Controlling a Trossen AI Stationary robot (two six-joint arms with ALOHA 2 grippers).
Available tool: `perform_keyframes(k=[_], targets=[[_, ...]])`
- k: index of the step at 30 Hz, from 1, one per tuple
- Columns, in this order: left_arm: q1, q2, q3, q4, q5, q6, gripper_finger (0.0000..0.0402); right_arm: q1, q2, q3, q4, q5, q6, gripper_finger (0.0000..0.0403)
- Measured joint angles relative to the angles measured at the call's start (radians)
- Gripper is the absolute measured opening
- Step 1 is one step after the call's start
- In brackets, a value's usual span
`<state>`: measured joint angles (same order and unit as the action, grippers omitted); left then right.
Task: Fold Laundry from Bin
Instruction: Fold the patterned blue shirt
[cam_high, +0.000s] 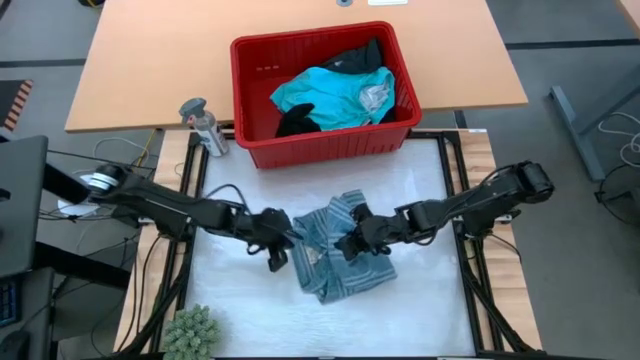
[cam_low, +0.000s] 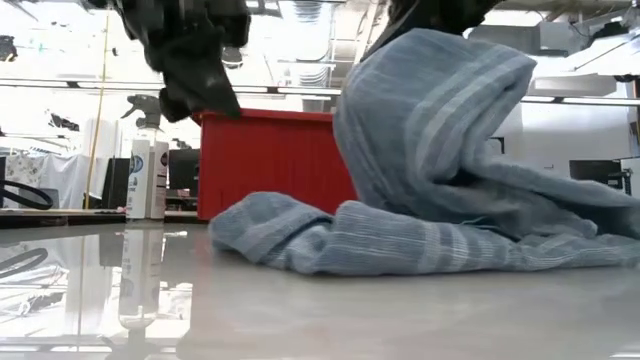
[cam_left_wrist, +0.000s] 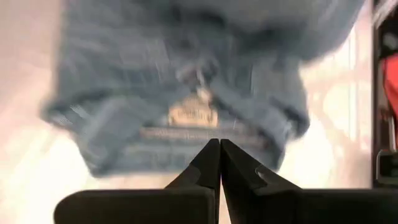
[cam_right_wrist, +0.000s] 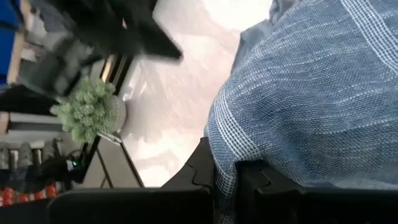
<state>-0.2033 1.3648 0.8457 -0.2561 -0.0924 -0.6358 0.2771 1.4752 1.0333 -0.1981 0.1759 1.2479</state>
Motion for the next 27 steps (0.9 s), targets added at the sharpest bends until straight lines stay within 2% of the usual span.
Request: perform_keyframes(k=[6,15,23,27], targets=[[-0.001,-0.101,0.0,-0.063,-0.15,-0.004,0.0,0.0,0.111,0.077,-0.009,-0.06,-0.053,0.0044],[-0.011,-0.101,-0.001,-0.108,-0.157,-0.004,0.0,-0.004,0.25,0.148,-0.011,-0.149,-0.106,0.0044],[-0.011,-0.102,0.0,-0.109,-0.18,-0.001,0.0,-0.019,0.316,0.187,-0.009,-0.179,-0.156,0.0044],[-0.011,-0.102,0.0,-0.112,-0.182,-0.001,0.0,-0.04,0.313,0.191,-0.005,-0.179,-0.158,0.008]])
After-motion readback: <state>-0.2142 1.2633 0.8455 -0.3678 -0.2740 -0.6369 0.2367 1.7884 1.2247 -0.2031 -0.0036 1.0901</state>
